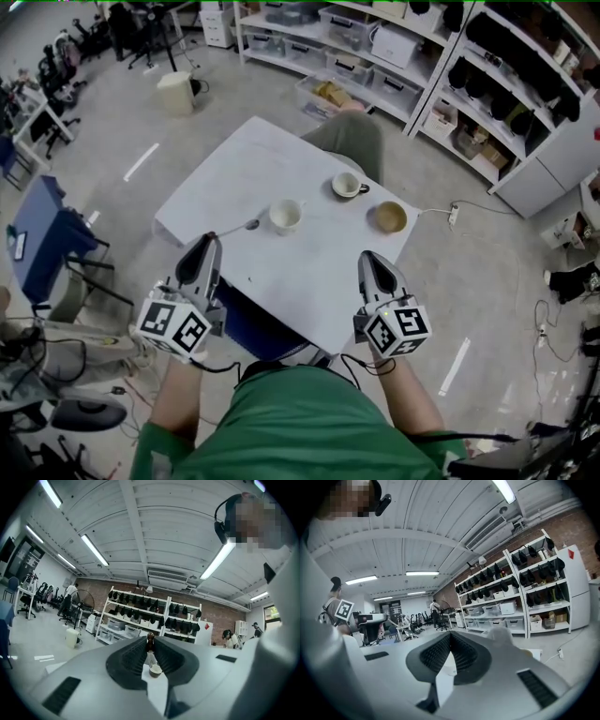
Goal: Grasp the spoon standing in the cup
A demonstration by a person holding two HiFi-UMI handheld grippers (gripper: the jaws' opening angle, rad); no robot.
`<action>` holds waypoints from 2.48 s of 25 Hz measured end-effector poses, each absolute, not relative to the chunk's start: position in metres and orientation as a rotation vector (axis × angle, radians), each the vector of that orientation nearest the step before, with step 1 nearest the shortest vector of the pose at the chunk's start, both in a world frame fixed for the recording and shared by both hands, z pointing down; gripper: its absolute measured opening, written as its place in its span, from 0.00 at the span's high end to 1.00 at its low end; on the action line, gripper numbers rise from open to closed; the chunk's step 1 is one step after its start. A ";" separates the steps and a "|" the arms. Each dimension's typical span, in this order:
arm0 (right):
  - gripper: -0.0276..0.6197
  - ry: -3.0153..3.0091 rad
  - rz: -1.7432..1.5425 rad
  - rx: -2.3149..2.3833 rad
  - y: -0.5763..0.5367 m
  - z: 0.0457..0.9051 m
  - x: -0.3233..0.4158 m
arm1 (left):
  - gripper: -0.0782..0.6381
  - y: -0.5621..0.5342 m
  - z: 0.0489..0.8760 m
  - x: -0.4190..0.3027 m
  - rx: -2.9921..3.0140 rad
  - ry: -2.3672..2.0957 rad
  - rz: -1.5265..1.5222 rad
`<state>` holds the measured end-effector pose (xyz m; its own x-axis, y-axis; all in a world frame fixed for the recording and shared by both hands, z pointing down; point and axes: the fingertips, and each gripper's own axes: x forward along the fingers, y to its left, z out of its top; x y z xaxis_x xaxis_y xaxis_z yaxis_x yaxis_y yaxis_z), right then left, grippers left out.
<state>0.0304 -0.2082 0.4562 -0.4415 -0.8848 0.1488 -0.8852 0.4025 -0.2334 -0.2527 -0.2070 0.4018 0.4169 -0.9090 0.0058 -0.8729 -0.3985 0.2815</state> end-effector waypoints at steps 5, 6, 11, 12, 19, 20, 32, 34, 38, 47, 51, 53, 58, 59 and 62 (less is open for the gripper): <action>0.92 -2.631 0.422 1.663 -0.211 0.451 0.032 | 0.81 -0.208 0.410 -0.252 2.383 -1.523 -0.254; 0.92 -2.633 0.419 1.661 -0.211 0.452 0.033 | 0.81 -0.209 0.412 -0.251 2.373 -1.512 -0.262; 0.92 -2.631 0.427 1.660 -0.210 0.456 0.035 | 0.81 -0.211 0.425 -0.246 2.329 -1.464 -0.283; 0.92 -2.630 0.433 1.665 -0.210 0.457 0.036 | 0.81 -0.212 0.427 -0.246 2.325 -1.456 -0.285; 0.92 -2.614 0.442 1.679 -0.211 0.460 0.035 | 0.81 -0.214 0.437 -0.247 2.295 -1.420 -0.286; 0.92 -2.616 0.436 1.676 -0.211 0.460 0.034 | 0.81 -0.213 0.437 -0.248 2.292 -1.419 -0.289; 0.92 -2.623 0.436 1.676 -0.214 0.463 0.038 | 0.81 -0.217 0.448 -0.240 2.261 -1.373 -0.280; 0.92 -2.632 0.424 1.672 -0.212 0.462 0.036 | 0.81 -0.214 0.448 -0.243 2.260 -1.373 -0.283; 0.92 -2.636 0.419 1.670 -0.213 0.459 0.040 | 0.81 -0.216 0.446 -0.240 2.251 -1.373 -0.280; 0.92 -2.643 0.421 1.641 -0.208 0.461 0.043 | 0.81 -0.209 0.450 -0.238 2.221 -1.378 -0.302; 0.92 -2.650 0.406 1.636 -0.204 0.462 0.042 | 0.81 -0.203 0.449 -0.242 2.222 -1.396 -0.311; 0.92 -2.655 0.403 1.634 -0.205 0.462 0.042 | 0.81 -0.204 0.448 -0.242 2.224 -1.400 -0.315; 0.92 -2.664 0.418 1.617 -0.206 0.460 0.046 | 0.81 -0.203 0.443 -0.237 2.220 -1.411 -0.313; 0.92 -2.667 0.417 1.614 -0.206 0.458 0.048 | 0.81 -0.204 0.441 -0.236 2.219 -1.414 -0.314; 0.92 -2.672 0.415 1.606 -0.206 0.456 0.052 | 0.81 -0.203 0.438 -0.231 2.218 -1.421 -0.315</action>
<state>0.0521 -0.2059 0.4565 -0.4784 -0.8681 0.1322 -0.8673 0.4435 -0.2261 -0.2315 -0.2030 0.4384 0.4334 -0.8989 0.0644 -0.7875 -0.3430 0.5121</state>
